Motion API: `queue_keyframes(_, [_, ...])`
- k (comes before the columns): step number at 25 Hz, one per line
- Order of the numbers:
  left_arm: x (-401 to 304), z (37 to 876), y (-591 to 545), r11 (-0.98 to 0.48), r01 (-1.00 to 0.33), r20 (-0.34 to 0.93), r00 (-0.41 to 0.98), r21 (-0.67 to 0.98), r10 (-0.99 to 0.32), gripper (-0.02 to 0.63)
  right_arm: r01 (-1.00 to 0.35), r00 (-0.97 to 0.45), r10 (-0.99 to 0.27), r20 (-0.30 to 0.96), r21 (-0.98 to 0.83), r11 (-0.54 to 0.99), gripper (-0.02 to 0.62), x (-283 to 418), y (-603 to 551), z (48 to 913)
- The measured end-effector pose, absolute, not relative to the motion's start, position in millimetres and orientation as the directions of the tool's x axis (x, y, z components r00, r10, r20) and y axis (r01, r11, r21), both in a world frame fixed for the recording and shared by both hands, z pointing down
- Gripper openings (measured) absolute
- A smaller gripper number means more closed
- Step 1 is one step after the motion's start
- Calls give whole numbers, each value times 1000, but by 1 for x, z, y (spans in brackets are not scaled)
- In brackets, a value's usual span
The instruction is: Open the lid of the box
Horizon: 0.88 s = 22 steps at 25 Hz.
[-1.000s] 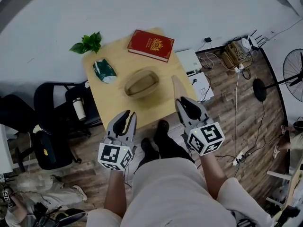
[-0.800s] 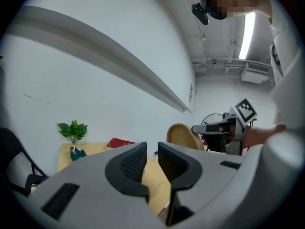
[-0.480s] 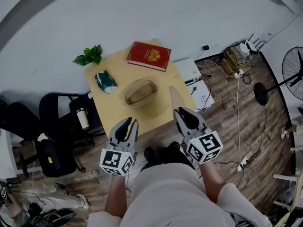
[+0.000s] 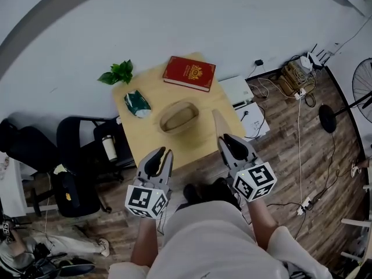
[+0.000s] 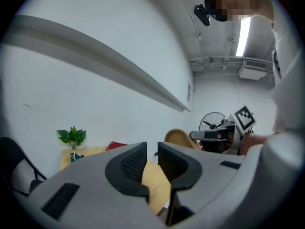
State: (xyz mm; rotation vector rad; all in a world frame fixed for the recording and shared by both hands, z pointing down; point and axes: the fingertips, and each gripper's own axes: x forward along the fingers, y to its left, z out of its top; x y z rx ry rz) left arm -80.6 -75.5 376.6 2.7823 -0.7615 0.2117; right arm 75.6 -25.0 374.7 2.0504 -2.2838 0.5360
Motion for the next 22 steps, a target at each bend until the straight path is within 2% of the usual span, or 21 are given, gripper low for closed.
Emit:
queue_keyframes(19, [-76, 371, -79, -832, -520, 198, 851, 192, -486, 63, -965, -141, -959, 247, -252, 77, 55, 83, -24, 374])
queue_keyframes(22, [-77, 371, -79, -829, -527, 199, 847, 188, -493, 34, -964, -145, -957, 249, -255, 80, 56, 82, -25, 375])
